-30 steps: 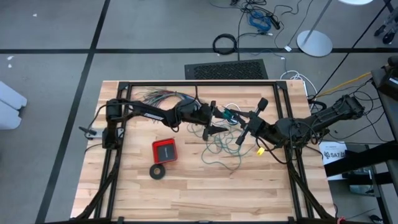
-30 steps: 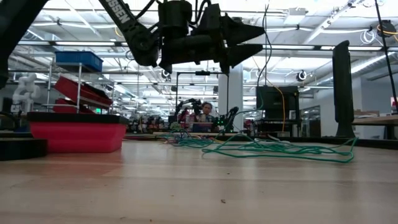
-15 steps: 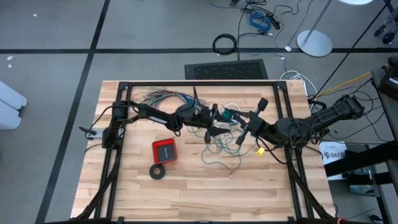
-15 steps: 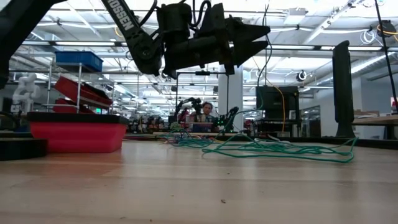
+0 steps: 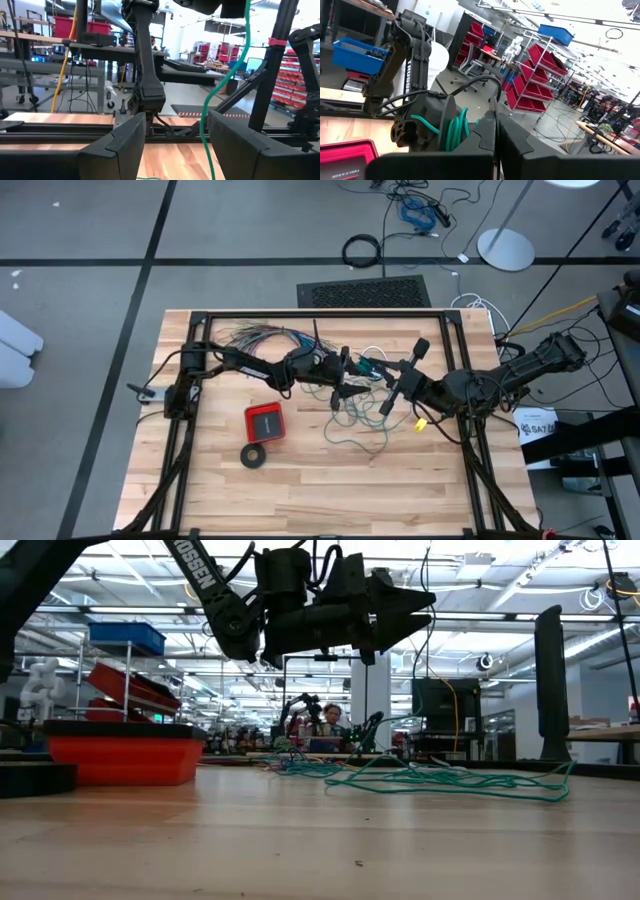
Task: Coil cords
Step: Coil the green wire onto the spool
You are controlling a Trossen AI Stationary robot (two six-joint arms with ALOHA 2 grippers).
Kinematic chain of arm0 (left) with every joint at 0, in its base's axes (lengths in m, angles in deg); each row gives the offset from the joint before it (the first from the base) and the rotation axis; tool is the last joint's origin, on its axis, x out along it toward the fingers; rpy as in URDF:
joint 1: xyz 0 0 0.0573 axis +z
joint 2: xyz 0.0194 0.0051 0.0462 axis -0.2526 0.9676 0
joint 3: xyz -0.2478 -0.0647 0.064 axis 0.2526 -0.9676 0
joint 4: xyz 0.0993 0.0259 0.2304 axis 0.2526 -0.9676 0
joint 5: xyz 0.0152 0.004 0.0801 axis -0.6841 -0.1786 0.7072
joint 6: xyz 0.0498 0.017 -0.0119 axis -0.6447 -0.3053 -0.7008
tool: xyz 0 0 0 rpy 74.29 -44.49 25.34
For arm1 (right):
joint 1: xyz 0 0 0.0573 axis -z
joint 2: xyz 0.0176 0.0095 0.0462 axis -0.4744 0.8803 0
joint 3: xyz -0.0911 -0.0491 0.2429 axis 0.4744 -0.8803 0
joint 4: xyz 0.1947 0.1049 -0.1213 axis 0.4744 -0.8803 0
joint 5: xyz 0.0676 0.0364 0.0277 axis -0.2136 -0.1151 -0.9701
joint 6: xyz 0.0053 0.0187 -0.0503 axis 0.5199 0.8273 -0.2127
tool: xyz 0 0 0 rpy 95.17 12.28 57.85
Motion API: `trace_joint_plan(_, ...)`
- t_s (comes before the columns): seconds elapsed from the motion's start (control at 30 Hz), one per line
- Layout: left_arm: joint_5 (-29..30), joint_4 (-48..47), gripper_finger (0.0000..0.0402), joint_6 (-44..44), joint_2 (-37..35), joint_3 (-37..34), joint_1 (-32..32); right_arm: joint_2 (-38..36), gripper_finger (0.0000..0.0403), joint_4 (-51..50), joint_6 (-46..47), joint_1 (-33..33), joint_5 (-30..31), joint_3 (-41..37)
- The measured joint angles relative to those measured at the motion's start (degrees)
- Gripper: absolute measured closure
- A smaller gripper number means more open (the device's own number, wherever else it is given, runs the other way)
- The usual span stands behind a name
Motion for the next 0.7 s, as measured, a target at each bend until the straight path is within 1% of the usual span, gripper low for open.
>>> trace_joint_plan(0.13,0.3,-1.1,0.0185,-0.1,0.0,0.0,0.4,0.0,0.0403,0.2,0.1,0.0,-0.8,0.0)
trace_joint_plan(0.23,1.7,-4.1,0.0202,-1.4,0.0,0.0,0.6,0.0,0.0403,0.3,0.1,0.0,-0.8,0.0)
trace_joint_plan(0.33,2.0,-5.7,0.0246,-1.8,0.0,0.0,1.2,0.0,0.0403,0.3,0.1,0.0,-0.8,0.0)
trace_joint_plan(0.4,1.9,-5.9,0.0291,-1.9,0.0,0.0,1.9,0.0,0.0403,0.3,0.1,0.0,-0.8,0.0)
trace_joint_plan(0.5,0.2,-5.4,0.0373,-1.8,0.0,0.0,3.2,0.0,0.0403,0.0,0.3,0.0,-0.8,0.0)
trace_joint_plan(0.53,-0.7,-5.2,0.0386,-1.4,0.0,0.0,3.7,0.0,0.0403,-0.3,0.4,0.0,-0.8,0.0)
trace_joint_plan(0.7,-3.0,-4.8,0.0397,0.1,0.0,0.0,5.0,0.0,0.0403,-1.1,0.8,0.0,-0.8,0.0)
